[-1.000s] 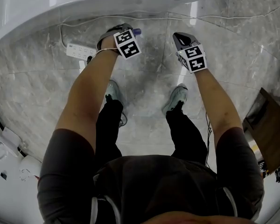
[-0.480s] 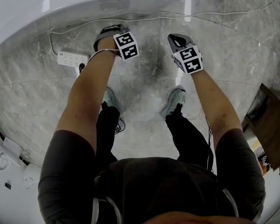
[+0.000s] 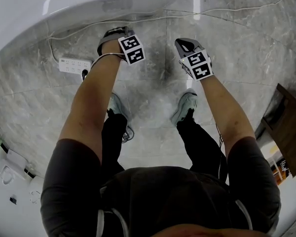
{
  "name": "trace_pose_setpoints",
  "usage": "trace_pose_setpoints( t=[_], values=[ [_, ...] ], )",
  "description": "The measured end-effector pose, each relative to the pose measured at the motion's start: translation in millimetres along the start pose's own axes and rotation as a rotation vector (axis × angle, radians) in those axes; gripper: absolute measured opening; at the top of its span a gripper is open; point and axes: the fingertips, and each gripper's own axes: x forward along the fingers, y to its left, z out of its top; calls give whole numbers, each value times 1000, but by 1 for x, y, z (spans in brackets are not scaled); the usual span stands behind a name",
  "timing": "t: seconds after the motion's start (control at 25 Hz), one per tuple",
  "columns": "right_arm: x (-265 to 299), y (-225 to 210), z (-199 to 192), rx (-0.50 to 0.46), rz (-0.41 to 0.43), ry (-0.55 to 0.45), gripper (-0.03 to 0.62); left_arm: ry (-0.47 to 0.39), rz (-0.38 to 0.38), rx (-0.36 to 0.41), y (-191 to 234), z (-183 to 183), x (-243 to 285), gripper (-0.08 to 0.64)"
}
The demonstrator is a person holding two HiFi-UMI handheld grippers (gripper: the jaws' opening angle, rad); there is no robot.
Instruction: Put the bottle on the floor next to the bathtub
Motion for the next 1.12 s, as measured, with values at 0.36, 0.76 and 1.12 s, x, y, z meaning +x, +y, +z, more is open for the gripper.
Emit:
trace_pose_setpoints(
  t=[0.36,0.76,1.12],
  values=[
    [-4,7,4,-7,9,3,-6,-6,30,5,-7,2,-4,213],
    [-22,25,13,-18,24,17,-6,-44,86,-59,-8,-5,-44,288],
    [-122,63,89,-21,6,0,-6,-125,108,-291,-9,-39,-186,291]
  ],
)
